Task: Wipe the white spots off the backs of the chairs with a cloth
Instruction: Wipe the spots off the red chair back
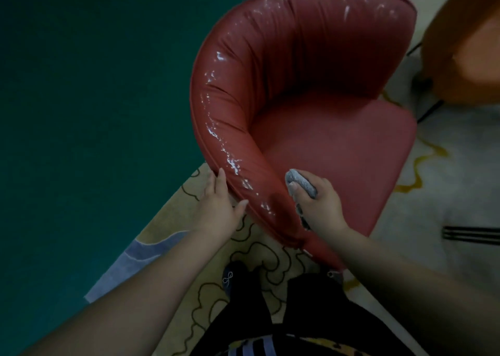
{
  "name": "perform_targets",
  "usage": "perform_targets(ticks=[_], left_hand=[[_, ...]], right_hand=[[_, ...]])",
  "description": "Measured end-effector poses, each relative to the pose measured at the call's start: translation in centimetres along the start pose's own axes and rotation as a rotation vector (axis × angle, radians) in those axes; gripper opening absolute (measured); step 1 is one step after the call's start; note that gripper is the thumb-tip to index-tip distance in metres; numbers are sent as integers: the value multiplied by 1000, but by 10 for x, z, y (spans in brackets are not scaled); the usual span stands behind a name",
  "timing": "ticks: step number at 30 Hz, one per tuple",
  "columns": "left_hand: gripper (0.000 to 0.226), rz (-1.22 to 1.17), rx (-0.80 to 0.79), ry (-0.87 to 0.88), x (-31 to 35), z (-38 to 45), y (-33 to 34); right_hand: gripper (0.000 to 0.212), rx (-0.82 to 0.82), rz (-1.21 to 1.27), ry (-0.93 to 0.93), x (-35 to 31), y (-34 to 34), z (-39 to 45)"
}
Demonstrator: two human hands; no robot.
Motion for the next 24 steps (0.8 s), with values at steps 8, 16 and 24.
perform_targets(ticks=[8,16,24], left_hand=[[99,-154,52,25,-8,-3,16],[98,-93,91,61,-15,0,20],[100,-41,67,47,-8,-1,14]], right_hand=[[29,14,84,-3,4,30,-21],[34,62,-87,-234,13,64,-22],[36,38,37,-170,24,53,-17]])
Point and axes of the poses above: each hand's wrist, its own z-axis towards the middle knuckle, its own y-axis out of the palm, x = y × z, the point moved 2 cm from there along z, towards the middle knuckle, and after that the axes turned 12 degrees about x, right-handed, at the moved point
